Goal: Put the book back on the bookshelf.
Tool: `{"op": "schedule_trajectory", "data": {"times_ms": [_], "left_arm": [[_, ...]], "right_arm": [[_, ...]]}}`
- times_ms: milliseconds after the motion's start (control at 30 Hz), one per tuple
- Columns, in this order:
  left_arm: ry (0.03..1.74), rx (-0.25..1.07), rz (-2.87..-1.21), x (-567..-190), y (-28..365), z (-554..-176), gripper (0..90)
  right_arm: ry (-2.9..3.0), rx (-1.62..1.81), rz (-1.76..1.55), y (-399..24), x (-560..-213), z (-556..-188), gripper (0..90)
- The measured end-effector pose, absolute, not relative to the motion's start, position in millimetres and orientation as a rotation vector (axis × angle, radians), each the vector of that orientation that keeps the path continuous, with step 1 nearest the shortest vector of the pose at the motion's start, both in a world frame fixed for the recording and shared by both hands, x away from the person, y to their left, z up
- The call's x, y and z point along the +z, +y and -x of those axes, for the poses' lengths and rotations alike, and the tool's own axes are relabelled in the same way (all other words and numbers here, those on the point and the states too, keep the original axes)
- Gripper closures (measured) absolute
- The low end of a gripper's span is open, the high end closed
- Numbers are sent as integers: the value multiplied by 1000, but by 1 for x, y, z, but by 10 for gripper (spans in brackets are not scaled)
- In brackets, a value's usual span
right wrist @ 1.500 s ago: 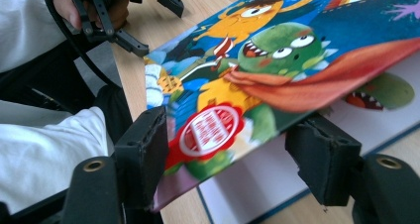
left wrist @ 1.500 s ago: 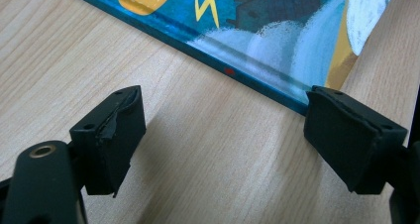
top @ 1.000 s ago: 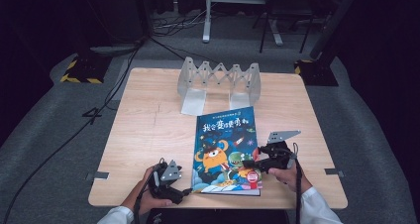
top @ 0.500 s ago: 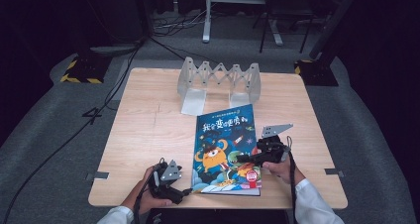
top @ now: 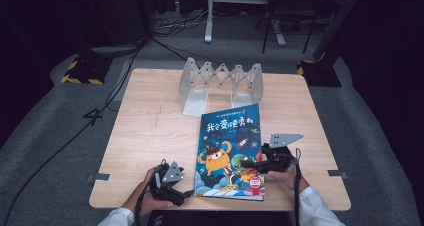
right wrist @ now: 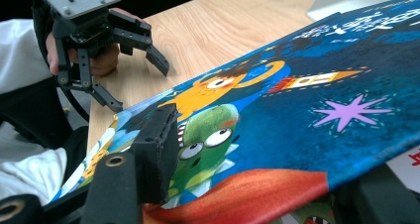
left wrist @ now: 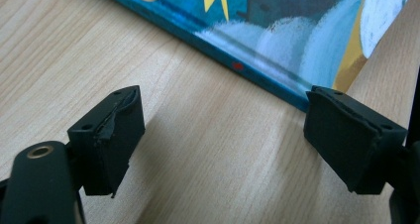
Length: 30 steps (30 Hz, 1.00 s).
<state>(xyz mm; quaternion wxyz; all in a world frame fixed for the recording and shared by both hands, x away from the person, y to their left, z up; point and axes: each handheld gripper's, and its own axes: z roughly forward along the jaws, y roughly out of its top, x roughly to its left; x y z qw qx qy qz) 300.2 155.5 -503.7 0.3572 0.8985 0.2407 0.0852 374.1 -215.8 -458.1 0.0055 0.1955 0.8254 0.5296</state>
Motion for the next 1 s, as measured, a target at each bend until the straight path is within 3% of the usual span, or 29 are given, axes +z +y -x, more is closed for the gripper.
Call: {"op": "schedule_trajectory", "data": {"times_ms": [400,1000], "left_arm": [[639,151,-2329,-499,146,-304,162],[586,83,-2249,-485,108,-341,137]], "right_arm": [[2471,1596,-490,-223,-443,-350,439],[2377,1551,-380,-225,-434,-335,442]]}}
